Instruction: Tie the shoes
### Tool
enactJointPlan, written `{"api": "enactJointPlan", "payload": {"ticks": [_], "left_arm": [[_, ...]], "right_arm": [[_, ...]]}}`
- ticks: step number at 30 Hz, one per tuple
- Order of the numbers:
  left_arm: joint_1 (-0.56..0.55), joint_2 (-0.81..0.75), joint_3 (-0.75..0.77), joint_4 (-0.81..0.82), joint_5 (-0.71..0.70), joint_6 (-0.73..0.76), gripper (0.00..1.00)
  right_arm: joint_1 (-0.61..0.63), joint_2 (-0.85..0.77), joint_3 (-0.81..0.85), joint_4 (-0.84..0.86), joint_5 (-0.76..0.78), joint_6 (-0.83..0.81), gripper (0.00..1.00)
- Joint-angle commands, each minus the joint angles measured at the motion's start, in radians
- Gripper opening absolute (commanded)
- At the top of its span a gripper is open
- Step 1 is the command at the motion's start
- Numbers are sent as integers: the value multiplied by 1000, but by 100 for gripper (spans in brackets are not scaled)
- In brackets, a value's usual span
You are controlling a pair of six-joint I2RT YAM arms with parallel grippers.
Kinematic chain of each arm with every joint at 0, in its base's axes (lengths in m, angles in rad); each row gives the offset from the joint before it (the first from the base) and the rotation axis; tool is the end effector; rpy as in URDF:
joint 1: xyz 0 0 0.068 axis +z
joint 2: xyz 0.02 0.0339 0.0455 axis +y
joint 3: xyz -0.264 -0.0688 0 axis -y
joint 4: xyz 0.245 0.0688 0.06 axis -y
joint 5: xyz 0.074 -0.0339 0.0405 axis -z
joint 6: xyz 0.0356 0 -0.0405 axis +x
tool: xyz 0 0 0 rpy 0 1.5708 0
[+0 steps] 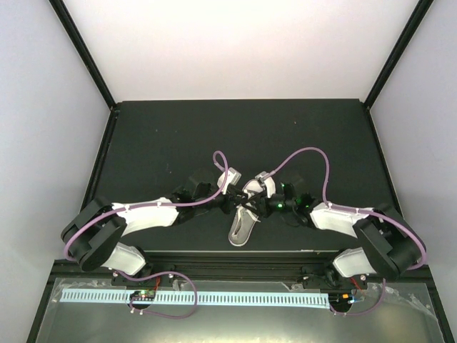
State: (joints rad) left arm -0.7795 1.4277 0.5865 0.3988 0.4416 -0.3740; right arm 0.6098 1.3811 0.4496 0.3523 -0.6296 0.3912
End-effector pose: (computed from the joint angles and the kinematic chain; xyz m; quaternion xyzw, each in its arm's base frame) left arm 0.1930 -0.2121 0.1867 0.2807 0.7840 -0.4396 0.3364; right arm 0.1934 0.1607 0.1557 -0.2377 0.8153 0.4560 0.2662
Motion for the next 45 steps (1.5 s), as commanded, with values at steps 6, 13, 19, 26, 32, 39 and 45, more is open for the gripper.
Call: {"api": "enactJointPlan", "payload": {"ticks": [6,13,19,26,32,39,45], "left_arm": [[0,10,28,-3,45,12,5],[42,-90,-30,-75,36,38,34],[126,-178,-97,-95,38,34,38],[185,-154,-86,-83,55,1,33],[192,7,6,-137,84,18,31],[190,133,60,-78,249,59,30],[177,133,12,39,374,47,28]], "right_arm": [[-5,-19,29,111,25,25,9],[-5,-74,1,86,57,15,2],[-5,-96,-17,86,52,22,2],[-5,-103,-19,84,37,25,2],[-5,-100,-17,77,21,20,1],[-5,-96,-11,69,54,31,2],[-4,-84,0,53,122,62,2]]}}
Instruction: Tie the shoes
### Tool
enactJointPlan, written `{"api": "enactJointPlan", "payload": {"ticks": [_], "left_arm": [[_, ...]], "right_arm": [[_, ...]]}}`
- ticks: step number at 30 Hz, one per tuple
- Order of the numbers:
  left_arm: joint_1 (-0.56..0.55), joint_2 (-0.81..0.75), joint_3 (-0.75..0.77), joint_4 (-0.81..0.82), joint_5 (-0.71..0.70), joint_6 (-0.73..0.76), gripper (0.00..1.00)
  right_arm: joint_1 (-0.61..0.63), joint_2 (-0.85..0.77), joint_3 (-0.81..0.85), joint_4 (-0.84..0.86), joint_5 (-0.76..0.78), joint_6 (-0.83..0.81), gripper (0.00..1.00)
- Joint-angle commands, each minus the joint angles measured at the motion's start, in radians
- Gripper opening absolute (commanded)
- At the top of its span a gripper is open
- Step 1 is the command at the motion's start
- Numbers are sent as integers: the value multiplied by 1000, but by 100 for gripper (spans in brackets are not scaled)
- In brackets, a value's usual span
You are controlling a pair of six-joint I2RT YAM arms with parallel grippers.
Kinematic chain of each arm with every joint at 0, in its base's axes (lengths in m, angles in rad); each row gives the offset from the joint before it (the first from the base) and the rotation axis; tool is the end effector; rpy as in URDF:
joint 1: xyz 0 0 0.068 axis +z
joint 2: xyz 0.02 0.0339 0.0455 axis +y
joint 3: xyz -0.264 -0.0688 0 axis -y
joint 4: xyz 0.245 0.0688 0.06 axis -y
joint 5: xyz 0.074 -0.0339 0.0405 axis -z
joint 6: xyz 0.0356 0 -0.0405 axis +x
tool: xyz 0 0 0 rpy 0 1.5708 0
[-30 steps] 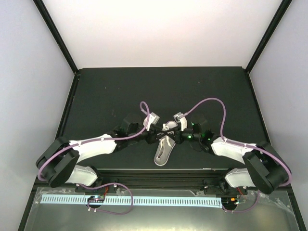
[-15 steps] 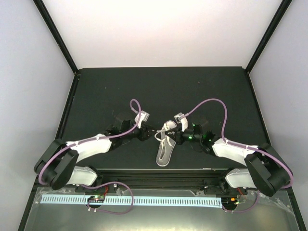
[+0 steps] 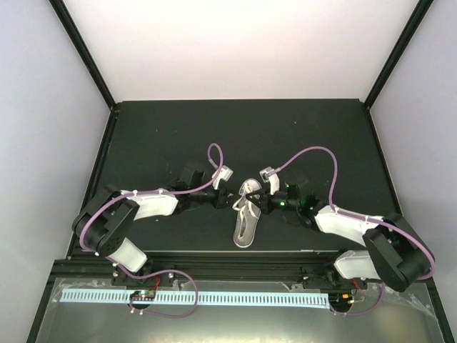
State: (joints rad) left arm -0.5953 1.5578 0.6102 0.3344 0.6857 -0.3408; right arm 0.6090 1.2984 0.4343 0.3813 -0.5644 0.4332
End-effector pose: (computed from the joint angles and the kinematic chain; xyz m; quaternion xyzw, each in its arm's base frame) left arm 0.2286 -0.1820 0.1551 0.2597 0.8095 -0.4620 0.2526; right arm 0.1908 0.1563 0.1721 -0.2157 0.8060 0.4541 0.3125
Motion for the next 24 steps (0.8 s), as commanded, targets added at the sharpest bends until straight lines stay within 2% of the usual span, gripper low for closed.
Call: {"api": "enactJointPlan", "payload": {"ticks": [1,24], "left_arm": [[-12,7,-14,110,140,13,28],[-79,111,30,183,181,-23,28]], "right_arm": [[-5,4,17,28,59,23,2],[-5,33,25,59,55,53,2]]}}
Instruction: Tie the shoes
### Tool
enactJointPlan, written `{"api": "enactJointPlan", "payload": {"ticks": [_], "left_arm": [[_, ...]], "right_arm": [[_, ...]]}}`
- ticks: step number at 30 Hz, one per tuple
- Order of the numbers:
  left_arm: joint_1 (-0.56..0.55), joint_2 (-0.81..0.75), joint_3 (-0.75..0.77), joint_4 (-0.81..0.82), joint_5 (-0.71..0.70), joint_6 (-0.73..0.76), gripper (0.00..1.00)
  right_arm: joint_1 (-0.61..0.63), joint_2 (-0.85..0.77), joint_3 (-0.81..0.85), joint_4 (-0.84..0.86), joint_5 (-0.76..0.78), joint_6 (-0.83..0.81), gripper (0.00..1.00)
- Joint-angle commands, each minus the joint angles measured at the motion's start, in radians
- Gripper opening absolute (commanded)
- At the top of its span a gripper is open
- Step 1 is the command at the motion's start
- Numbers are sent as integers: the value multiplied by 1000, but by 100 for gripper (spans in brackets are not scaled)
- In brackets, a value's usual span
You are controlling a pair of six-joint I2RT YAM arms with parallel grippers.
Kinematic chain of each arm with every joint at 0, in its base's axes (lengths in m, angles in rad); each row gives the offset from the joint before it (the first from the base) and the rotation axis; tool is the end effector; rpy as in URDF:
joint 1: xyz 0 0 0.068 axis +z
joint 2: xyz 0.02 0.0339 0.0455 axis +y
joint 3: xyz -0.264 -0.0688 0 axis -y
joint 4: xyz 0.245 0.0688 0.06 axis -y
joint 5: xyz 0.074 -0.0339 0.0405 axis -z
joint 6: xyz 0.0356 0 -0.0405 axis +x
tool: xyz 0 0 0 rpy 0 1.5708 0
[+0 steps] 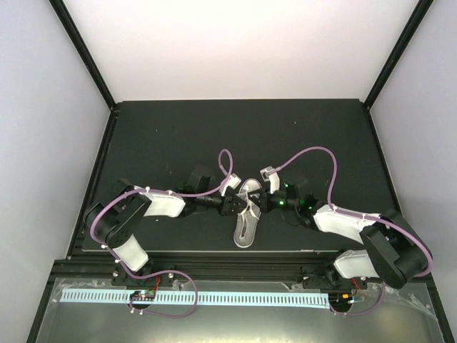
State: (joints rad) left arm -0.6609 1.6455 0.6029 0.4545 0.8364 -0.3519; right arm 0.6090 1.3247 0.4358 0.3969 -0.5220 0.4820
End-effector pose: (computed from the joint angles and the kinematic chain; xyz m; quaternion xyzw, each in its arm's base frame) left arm 0.2178 -0.2028 0.1411 0.3133 0.7666 -0.5223 0.2034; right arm 0.1942 0.1571 0.1676 -0.1849 0.8189 0.4467 0.3093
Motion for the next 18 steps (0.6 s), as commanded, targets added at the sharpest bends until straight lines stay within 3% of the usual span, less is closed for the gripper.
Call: {"api": "enactJointPlan", "payload": {"ticks": [1,9,18], "left_arm": [[-15,30,39,66,30,-16,27],[-17,49,55,84,16,-33,20],[-17,22,25,114,-10,-52,2]], "right_arm": [[-5,7,24,42,13,3,2],[-5,7,23,42,11,1,2],[-5,2,17,40,20,-1,2]]}}
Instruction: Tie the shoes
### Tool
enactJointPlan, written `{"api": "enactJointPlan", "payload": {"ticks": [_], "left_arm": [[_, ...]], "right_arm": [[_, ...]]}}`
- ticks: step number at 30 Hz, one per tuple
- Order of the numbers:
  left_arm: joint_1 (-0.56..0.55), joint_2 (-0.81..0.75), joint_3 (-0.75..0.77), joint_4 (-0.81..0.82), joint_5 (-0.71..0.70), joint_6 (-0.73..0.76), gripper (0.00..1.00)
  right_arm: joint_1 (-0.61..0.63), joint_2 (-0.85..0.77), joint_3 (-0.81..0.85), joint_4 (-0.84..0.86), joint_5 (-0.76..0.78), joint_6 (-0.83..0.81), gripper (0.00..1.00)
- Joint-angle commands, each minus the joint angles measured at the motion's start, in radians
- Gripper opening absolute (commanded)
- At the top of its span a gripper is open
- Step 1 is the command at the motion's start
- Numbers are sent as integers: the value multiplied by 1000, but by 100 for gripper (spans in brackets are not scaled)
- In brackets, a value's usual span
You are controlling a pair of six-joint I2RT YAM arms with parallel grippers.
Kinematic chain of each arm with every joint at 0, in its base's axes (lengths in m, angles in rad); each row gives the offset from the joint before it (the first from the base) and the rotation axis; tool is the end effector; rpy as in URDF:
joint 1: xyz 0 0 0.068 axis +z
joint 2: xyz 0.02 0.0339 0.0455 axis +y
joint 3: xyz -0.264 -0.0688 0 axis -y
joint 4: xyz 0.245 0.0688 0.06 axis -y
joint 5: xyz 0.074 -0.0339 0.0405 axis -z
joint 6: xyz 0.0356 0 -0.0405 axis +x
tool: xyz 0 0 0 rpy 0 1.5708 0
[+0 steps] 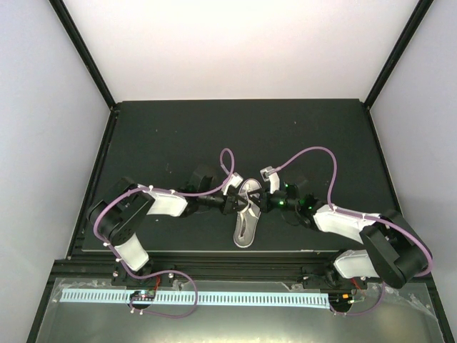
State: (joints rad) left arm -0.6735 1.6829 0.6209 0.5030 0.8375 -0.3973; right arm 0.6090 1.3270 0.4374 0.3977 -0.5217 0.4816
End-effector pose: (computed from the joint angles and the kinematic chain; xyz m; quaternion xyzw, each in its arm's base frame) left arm 0.2213 -0.2104 0.1392 0.3052 0.7644 -0.5318 0.1993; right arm 0.1946 0.1573 0.1676 -0.1850 0.8189 0.4466 0.3095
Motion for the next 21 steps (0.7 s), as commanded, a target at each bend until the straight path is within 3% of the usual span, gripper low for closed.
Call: {"api": "enactJointPlan", "payload": {"ticks": [1,4,9,13,15,21], "left_arm": [[-2,-26,1,60,-24,-7,2],[9,-79,-28,39,-84,-2,2],[17,-157,-55,-47,-177,35,2],[18,-230,-66,-164,-286,91,2],[17,-276,-73,-231,-343,122,2],[15,-441,-89,-391,-541,225,1]], "right_arm": [[-5,-3,15,37,21,-3,2],[-5,-21,14,2,37,-13,3],[-5,-74,13,-62,64,-36,23],[-5,-132,14,-152,101,-61,58],[-5,-178,10,-201,126,-74,69],[-5,-315,46,-398,210,-151,81]]}}
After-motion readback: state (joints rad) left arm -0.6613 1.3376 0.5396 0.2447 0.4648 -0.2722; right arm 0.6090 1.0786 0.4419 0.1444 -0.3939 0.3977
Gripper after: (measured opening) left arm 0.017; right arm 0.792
